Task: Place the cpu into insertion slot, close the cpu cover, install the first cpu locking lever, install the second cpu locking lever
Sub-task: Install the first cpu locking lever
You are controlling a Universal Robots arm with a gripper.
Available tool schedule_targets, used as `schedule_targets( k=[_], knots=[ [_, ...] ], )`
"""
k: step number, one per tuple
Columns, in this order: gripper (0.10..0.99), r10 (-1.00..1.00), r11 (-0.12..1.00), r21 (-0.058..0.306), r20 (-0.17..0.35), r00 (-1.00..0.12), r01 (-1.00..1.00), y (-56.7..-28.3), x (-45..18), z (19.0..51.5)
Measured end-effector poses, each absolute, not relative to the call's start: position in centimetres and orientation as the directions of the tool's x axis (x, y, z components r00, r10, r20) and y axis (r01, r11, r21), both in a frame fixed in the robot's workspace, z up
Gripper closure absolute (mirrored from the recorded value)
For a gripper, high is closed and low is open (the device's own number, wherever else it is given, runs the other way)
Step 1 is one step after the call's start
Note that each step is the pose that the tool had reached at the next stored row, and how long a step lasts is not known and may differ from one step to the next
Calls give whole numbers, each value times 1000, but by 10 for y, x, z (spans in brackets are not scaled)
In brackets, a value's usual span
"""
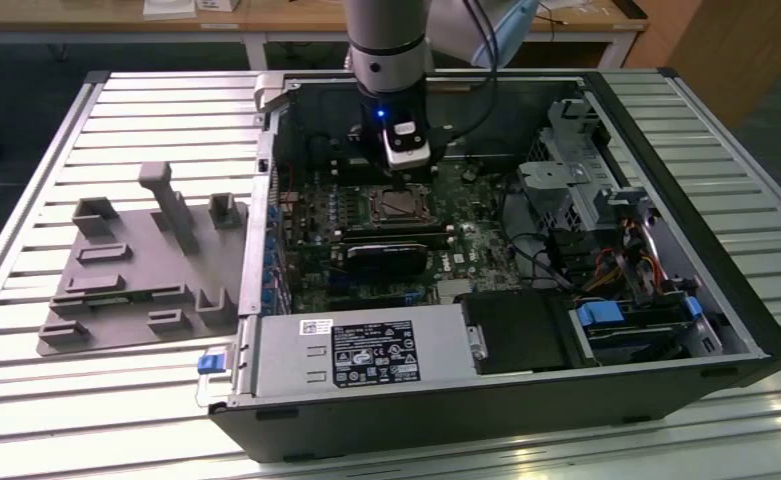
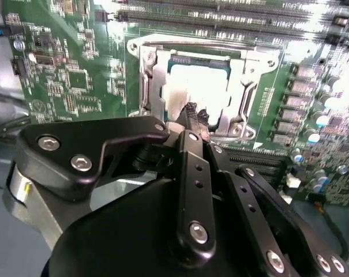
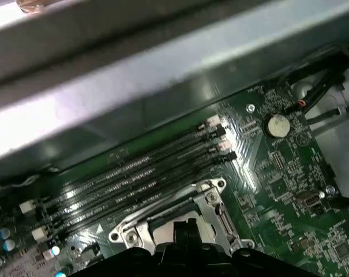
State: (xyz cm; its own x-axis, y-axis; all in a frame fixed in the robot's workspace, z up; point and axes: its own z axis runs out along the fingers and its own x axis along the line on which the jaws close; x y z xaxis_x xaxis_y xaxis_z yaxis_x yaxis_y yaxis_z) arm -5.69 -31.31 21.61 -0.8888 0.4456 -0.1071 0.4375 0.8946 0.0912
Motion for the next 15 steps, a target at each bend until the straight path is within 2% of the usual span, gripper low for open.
schedule_targets(
  k=[15],
  knots=[
    [984,443,896,67,-114,-889,438,-327,-55,216]
  ],
)
